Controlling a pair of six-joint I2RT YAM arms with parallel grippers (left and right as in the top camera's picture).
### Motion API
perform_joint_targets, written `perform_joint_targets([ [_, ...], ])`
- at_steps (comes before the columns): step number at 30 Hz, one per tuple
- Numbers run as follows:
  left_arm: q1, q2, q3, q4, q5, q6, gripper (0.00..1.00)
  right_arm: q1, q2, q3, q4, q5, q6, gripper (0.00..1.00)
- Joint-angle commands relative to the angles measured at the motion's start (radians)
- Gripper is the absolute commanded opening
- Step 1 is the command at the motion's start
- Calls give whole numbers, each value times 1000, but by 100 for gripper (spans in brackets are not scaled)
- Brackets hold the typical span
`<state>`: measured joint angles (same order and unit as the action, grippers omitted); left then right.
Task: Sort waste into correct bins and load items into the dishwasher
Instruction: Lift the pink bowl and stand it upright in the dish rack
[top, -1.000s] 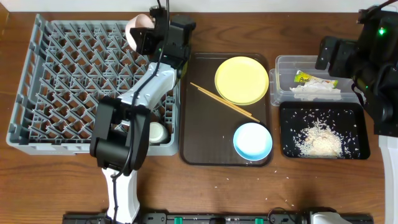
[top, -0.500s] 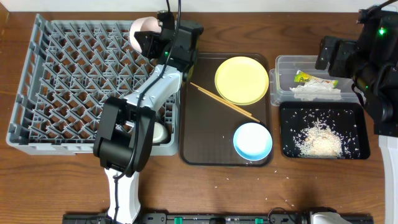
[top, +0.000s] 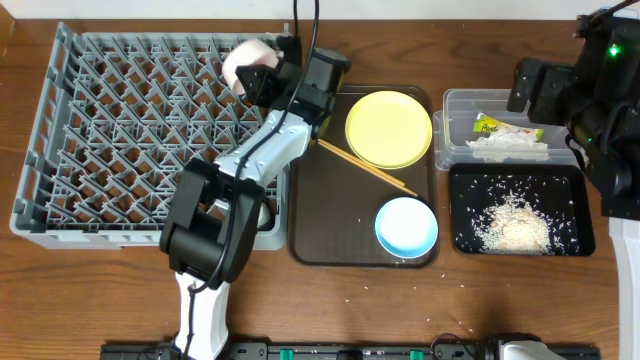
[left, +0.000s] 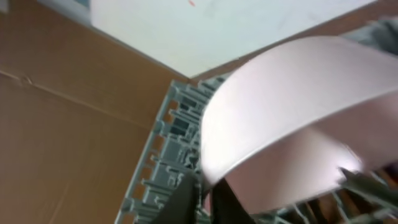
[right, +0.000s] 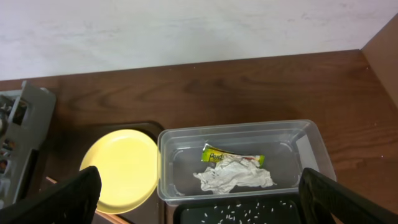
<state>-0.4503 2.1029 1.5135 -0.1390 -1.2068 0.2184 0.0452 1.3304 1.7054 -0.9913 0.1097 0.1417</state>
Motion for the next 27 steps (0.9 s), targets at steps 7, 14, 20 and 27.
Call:
perform_joint_targets([
  [7,-9,-6,-1,-62,311,-198,49,-5,-3,-2,-33,13,11,99],
  [14,-9,-41,20,-62,519,-198,61,-5,-3,-2,-76,13,11,99],
  [20,-9,-50,20,-58,760,-251,68,-5,-3,-2,-103,13,11,99],
  [27,-10,-211,24,-107,810,-269,72,-5,-3,-2,-113,13,11,99],
])
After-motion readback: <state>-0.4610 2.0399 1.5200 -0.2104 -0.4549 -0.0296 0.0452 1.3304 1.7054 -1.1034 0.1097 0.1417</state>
